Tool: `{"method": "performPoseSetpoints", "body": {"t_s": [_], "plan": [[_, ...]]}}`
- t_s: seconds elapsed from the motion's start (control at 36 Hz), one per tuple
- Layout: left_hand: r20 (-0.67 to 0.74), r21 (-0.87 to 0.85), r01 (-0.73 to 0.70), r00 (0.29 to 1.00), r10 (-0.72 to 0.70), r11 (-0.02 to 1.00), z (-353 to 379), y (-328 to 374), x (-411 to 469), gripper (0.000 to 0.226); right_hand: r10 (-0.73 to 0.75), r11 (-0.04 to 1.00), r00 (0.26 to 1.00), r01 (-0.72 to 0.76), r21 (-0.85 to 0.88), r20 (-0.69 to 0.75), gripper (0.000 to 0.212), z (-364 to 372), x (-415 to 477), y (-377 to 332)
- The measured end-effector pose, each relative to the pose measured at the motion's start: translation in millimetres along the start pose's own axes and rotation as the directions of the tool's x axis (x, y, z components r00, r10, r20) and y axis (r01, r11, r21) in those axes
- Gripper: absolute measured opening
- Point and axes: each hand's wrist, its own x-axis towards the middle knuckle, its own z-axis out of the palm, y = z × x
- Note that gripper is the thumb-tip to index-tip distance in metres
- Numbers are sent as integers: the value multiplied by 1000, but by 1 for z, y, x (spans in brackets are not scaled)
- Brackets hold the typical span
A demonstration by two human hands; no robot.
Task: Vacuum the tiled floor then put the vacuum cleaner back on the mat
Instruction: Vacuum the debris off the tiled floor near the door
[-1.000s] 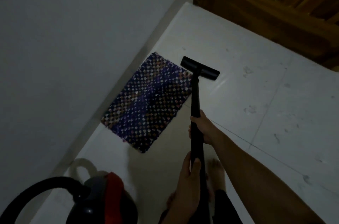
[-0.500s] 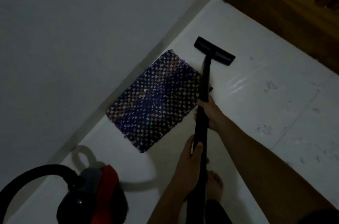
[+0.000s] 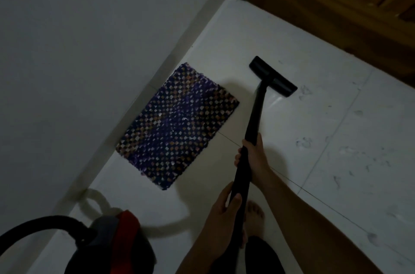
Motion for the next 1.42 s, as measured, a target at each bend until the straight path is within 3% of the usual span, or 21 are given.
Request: {"method": "performPoseSetpoints", "body": {"t_s": [0.08, 0.36, 0.67, 0.86, 1.0, 1.14, 1.31, 1.42], "plan": [[-20, 5, 22, 1000, -22, 1000, 15, 4, 7, 43, 8, 1000, 1000, -8, -8, 4, 30, -7, 4, -12], [-32, 126, 45, 999, -41, 991, 44, 40, 52, 53, 14, 991, 1000, -18, -132, -27, 69, -18, 58, -65], [-17, 6, -84, 996, 84, 996, 50, 98, 101, 43, 2, 993, 1000, -1, -119, 5, 66, -2, 116, -123], [-11, -22, -64, 998, 64, 998, 41, 112, 105, 45, 13, 997, 995, -21, 80, 102, 60, -4, 112, -117], [1, -39, -14, 1000, 14, 999, 37, 111, 95, 45, -45, 999, 999, 45, 0, 22, 53, 4, 111, -110], [-41, 115, -54, 997, 59, 992, 40, 112, 85, 49, -58, 997, 998, 57, -51, -30, 53, 6, 118, -121], [-79, 194, -77, 992, 94, 978, 40, 109, 64, 48, -10, 1000, 996, 8, 21, 86, 53, 1, 86, -114], [-48, 185, -74, 995, 84, 980, 41, 102, 37, 44, -54, 998, 998, 53, -19, -27, 59, 3, 58, -99]]}}
